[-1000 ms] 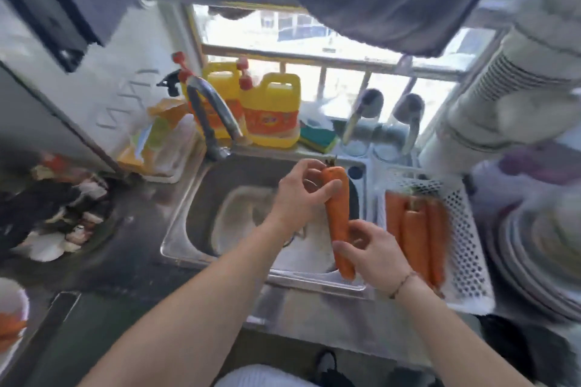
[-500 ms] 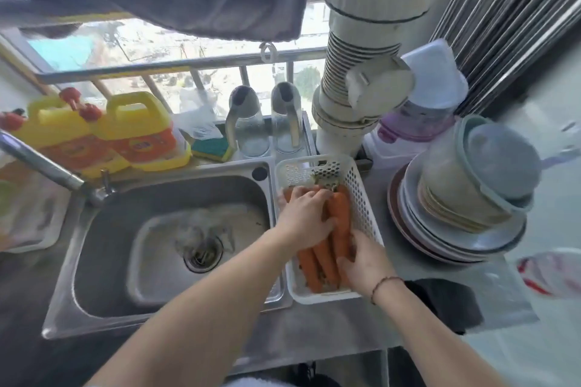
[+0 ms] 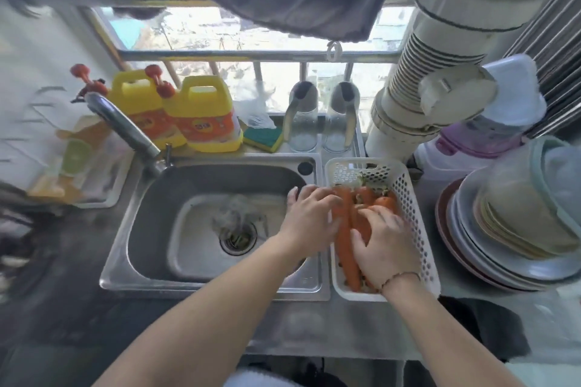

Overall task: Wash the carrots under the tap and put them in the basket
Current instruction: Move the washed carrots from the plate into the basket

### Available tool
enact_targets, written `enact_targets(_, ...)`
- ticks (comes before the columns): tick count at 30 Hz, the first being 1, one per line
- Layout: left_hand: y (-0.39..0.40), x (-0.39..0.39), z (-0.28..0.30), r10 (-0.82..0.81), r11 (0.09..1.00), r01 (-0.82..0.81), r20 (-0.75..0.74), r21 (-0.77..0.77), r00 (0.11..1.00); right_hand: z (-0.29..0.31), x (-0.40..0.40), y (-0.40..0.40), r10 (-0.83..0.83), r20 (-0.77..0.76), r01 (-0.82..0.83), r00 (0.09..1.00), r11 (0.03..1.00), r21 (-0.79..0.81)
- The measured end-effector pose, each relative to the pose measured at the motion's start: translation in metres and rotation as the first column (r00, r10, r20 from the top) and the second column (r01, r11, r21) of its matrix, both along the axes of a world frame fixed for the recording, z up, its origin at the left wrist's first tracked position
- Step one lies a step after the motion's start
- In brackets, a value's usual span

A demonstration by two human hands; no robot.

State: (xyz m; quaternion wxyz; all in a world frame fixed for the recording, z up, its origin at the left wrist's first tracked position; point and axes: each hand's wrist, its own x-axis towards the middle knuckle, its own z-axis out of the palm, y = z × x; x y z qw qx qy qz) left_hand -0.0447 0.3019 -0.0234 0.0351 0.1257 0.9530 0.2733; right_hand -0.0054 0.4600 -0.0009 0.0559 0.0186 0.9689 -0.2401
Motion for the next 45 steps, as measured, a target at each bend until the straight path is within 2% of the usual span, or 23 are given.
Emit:
enact_targets(3, -0.061, 0.022, -0.004, 0.077, 0.997, -0.077, -0.019, 0.003, 0.997, 0.01, 0.004, -0.055, 0.183, -0.031, -0.185, 0.983, 0.978, -0.097)
enact_targets(7, -0.161, 0.064, 0.001, 0.293, 0.955, -0.295, 0.06, 0.018, 0.954, 0.021, 0.017, -0.146, 0.414, -0.005, -0.411, 0.91, 0.902, -0.134)
enact_targets(11, -0.262, 0.126, 0.008, 0.478, 0.878, -0.48, 0.086, 0.0, 0.874, 0.021, 0.044, -0.253, 0.673, 0.045, -0.666, 0.738, 0.738, -0.113)
enact_targets(14, -0.326, 0.182, 0.014, 0.639, 0.764, -0.644, 0.09, 0.048, 0.764, 0.018, 0.075, -0.325, 0.809, 0.106, -0.803, 0.578, 0.587, -0.107)
enact_targets(18, -0.4, 0.261, 0.013, 0.777, 0.62, -0.783, 0.101, 0.048, 0.621, 0.016, 0.119, -0.409, 0.909, 0.166, -0.915, 0.383, 0.397, -0.065)
enact_targets(25, -0.484, 0.381, 0.001, 0.909, 0.399, -0.915, 0.104, 0.062, 0.404, -0.002, 0.196, -0.531, 0.951, 0.242, -0.977, 0.194, 0.21, -0.04)
enact_targets(30, -0.53, 0.432, -0.013, 0.976, 0.189, -0.98, 0.122, -0.07, 0.179, -0.024, 0.233, -0.579, 0.959, 0.241, -0.988, 0.152, 0.157, 0.001)
enact_targets(33, -0.55, 0.446, -0.021, 0.978, 0.102, -0.994, 0.188, -0.026, 0.095, -0.028, 0.247, -0.596, 0.948, 0.259, -0.981, 0.186, 0.167, 0.095)
enact_targets(35, -0.559, 0.45, -0.026, 0.967, 0.074, -0.997, 0.243, 0.02, 0.076, -0.029, 0.254, -0.605, 0.938, 0.263, -0.972, 0.224, 0.194, 0.134)
enact_targets(37, -0.566, 0.451, -0.031, 0.953, 0.094, -0.995, 0.285, 0.026, 0.098, -0.033, 0.258, -0.613, 0.934, 0.258, -0.964, 0.249, 0.214, 0.156)
enact_targets(41, -0.578, 0.451, -0.035, 0.926, 0.111, -0.994, 0.361, 0.014, 0.109, -0.043, 0.263, -0.628, 0.934, 0.258, -0.958, 0.246, 0.195, 0.209)
enact_targets(43, -0.583, 0.449, -0.034, 0.905, 0.04, -0.994, 0.417, 0.099, 0.078, -0.045, 0.266, -0.635, 0.941, 0.228, -0.941, 0.251, 0.182, 0.285)
enact_targets(45, -0.587, 0.448, -0.031, 0.865, -0.083, -0.977, 0.5, 0.198, 0.028, -0.046, 0.27, -0.642, 0.946, 0.208, -0.914, 0.248, 0.157, 0.374)
